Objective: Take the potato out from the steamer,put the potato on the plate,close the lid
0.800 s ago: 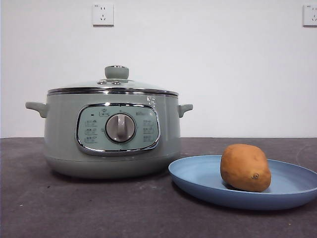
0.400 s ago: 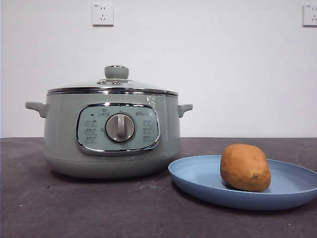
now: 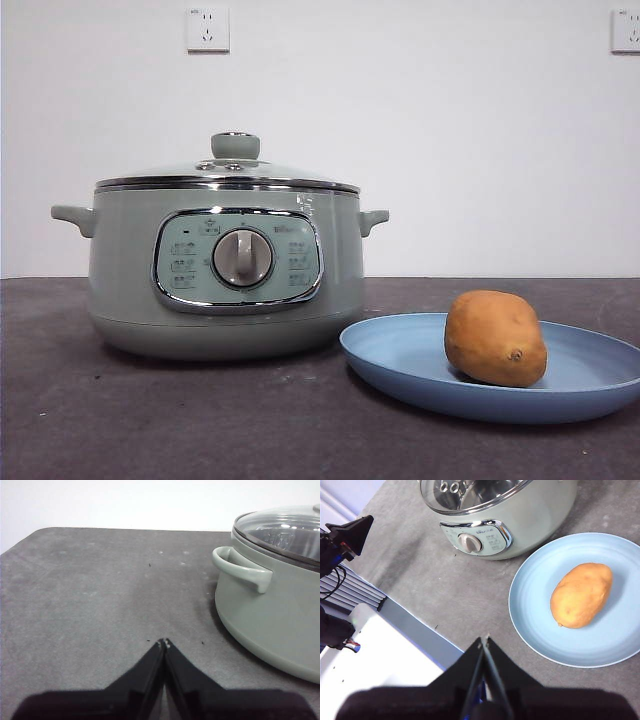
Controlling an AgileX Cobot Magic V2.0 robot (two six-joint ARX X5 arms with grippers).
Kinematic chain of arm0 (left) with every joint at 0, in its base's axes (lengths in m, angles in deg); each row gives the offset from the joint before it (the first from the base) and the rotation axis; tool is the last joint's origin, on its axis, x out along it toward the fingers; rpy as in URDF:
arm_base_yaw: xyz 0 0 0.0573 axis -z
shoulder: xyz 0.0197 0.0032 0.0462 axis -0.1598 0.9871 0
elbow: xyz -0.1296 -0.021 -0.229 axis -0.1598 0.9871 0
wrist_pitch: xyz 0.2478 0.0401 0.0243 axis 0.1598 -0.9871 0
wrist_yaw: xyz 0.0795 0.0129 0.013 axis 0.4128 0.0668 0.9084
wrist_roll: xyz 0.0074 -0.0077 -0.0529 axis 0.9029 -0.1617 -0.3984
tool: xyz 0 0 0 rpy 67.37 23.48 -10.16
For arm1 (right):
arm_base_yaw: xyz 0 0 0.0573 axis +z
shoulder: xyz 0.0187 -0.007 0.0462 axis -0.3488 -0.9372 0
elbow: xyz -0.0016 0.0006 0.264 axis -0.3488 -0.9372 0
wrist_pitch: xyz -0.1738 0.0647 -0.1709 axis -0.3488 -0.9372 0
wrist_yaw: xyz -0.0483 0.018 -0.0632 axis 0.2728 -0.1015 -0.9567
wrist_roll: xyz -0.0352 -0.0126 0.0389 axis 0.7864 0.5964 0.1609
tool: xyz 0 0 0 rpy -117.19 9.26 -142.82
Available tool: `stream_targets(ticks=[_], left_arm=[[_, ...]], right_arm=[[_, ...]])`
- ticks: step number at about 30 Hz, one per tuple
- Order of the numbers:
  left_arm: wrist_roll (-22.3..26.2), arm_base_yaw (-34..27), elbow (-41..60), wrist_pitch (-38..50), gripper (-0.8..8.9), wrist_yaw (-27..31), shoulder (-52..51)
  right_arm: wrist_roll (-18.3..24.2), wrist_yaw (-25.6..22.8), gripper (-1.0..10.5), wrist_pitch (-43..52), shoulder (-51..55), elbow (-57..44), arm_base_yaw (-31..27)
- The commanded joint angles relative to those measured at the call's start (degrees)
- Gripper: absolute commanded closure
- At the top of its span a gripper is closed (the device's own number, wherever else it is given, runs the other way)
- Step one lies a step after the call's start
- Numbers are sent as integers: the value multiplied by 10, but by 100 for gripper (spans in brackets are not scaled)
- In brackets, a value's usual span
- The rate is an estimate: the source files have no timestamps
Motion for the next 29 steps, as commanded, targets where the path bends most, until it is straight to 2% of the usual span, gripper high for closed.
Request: stream_targets(ticks=[1,3,7,12,17,22,29], left_arm=[[-2,-2,9,1,817,0,-2],[-2,-2,9,1,817,0,-2],[-2,-2,9,1,817,0,-2],[-2,-2,9,1,817,-1,-2],[-2,-2,9,1,817,-1,-2],[-2,-2,9,1,817,-1,-2],[-2,-2,9,1,817,-1,-2]], right_arm=[[16,0,946,2,0,2,0],[31,-3,946,5,4,2,-1],[56,-64,946,30,32,0,-40],[63,-61,946,99,104,-30,-127],[100,-83,946,202,177,-94,-194],[82,-91,946,327,245,-207,-229],[71,-97,946,458,299,-348,-240]])
